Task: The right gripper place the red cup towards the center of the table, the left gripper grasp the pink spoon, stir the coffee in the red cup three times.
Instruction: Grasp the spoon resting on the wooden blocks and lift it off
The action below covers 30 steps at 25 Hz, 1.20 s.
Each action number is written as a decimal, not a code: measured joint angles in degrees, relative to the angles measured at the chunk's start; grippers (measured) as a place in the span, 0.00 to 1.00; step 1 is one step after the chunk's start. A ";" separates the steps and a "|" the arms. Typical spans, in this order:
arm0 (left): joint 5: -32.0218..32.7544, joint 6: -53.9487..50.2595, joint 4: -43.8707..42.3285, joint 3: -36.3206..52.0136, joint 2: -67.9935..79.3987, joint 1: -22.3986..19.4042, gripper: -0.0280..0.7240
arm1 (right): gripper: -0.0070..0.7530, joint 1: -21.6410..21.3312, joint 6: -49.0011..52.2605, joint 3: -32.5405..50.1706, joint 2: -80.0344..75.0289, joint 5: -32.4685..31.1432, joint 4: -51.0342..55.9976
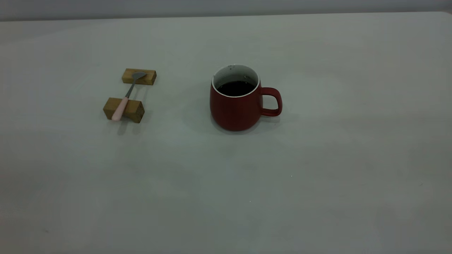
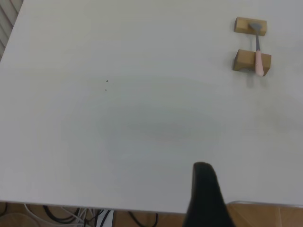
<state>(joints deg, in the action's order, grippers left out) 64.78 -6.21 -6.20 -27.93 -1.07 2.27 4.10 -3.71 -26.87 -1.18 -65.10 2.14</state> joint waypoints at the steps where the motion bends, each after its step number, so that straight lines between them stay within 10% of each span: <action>1: 0.00 0.00 0.00 0.00 0.00 0.00 0.81 | 0.78 0.00 0.00 0.00 0.00 0.00 -0.08; 30: -2.67 -0.18 -0.11 -1.69 4.70 0.00 0.84 | 0.78 0.00 0.06 0.00 0.11 0.00 -0.27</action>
<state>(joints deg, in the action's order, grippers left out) 62.11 -6.39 -6.31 -29.61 3.63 2.27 4.10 -3.65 -26.87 -1.07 -65.10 1.87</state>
